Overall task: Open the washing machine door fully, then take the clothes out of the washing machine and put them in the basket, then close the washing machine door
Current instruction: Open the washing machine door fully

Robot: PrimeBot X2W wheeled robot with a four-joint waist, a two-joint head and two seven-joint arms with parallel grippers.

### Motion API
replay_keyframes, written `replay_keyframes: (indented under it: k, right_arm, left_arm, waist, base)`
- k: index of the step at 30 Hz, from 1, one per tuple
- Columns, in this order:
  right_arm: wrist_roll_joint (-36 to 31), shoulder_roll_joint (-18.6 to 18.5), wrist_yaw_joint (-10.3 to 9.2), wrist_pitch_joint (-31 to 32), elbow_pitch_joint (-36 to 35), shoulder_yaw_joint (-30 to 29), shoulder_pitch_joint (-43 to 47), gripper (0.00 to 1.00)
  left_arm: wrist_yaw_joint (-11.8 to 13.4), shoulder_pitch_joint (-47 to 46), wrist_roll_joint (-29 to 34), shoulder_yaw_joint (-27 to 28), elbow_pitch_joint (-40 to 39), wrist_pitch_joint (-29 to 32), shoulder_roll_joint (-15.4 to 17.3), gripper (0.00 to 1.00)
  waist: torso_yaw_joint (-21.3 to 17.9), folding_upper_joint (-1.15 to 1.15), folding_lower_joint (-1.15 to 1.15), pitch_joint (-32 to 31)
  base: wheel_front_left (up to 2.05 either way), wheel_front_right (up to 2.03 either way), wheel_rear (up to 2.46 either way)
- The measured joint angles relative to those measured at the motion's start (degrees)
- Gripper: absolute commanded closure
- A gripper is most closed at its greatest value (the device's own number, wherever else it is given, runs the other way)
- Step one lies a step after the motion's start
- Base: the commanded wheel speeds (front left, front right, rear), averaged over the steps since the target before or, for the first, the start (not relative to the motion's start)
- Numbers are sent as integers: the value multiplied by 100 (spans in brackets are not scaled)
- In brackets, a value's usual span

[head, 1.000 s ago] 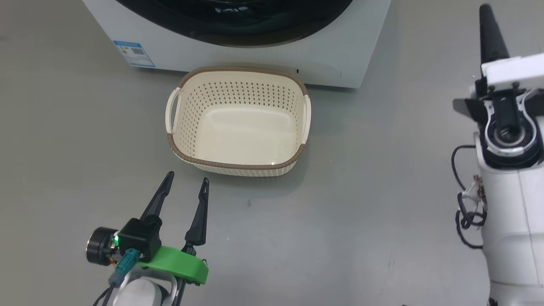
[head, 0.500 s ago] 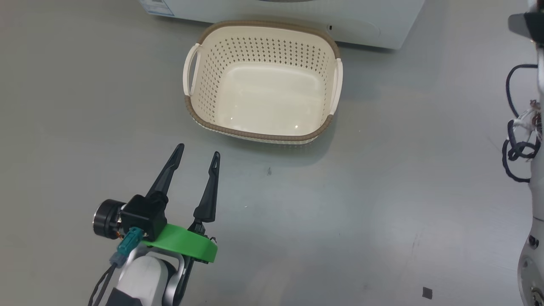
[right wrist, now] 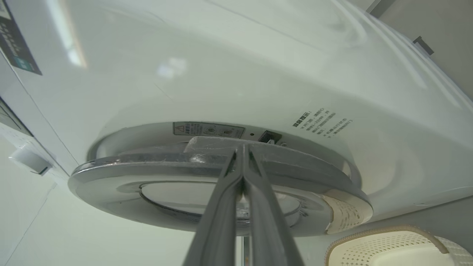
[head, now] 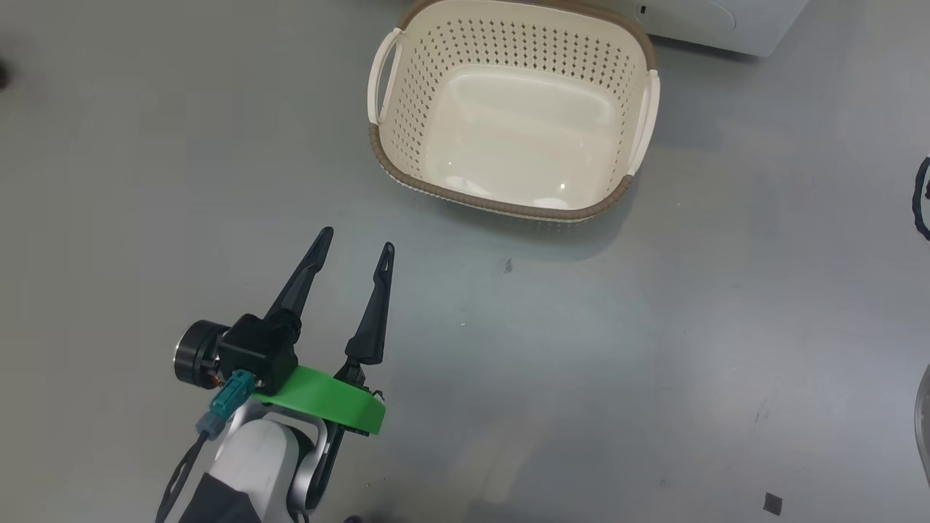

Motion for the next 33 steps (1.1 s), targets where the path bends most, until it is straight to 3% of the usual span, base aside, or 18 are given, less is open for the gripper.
replay_keyframes:
  k: [14,25,33]
  right_arm:
    - [296,127,-43,274,594,-155,-863,100]
    - [233,-241,-44,553,1258,-204,-1235,100]
    - [258,-266,-49,861,1662,-213,-1554,100]
  left_arm:
    - [1,-55,-114,-111,25,0,-16,0]
    - [8,-112,-310,-265,86,0,-33,0]
    - [56,-117,-360,-291,96,0,-38,0]
  waist:
    - [254,0,0,236]
    - [482,0,0,324]
    - [573,0,0,339]
  base:
    - [0,0,0]
    - [0,0,0]
    - [0,0,0]
